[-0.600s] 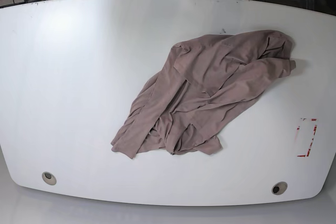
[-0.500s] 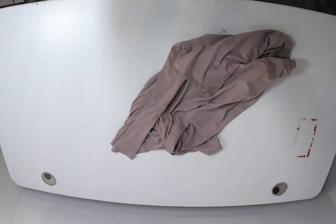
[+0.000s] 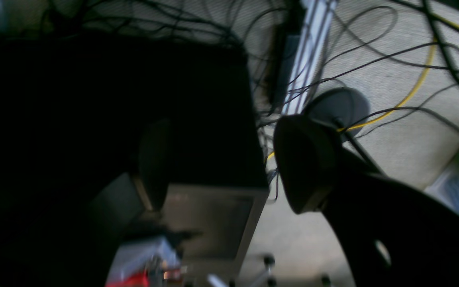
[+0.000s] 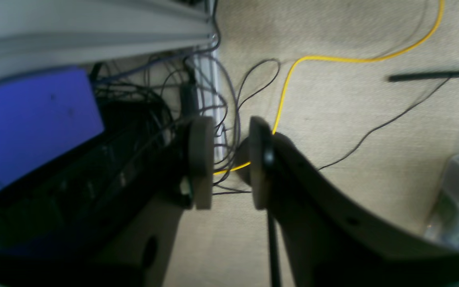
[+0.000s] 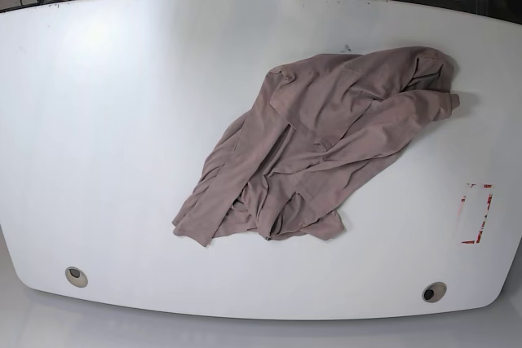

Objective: Fold the T-shirt properly

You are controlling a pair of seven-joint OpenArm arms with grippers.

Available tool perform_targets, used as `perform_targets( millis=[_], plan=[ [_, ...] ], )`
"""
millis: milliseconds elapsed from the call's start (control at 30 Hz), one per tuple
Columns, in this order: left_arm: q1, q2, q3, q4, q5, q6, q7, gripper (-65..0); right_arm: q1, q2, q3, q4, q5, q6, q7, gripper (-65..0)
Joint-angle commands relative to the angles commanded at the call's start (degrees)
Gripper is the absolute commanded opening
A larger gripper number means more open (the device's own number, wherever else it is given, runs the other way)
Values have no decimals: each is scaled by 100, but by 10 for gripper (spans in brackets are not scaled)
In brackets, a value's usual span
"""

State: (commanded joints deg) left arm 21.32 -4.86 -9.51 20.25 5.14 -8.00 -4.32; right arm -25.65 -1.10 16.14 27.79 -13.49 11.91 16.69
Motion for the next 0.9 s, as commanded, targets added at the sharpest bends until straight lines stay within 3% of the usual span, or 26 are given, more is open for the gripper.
perform_targets(
  millis=[333,400,900],
  plan=[
    [323,-49,-11,336,-16,16,-33,-247,-322,-11,-7,403,-7,-2,15,-503],
    [749,-101,-57,1020,-56,1,32,-247,-761,-75,-27,1084,-4,-2,48,-507],
    [2003,-91,-334,3237,-48,5,119,-246,-1790,-348,-100,2616,28,-11,-2,-512]
  ],
)
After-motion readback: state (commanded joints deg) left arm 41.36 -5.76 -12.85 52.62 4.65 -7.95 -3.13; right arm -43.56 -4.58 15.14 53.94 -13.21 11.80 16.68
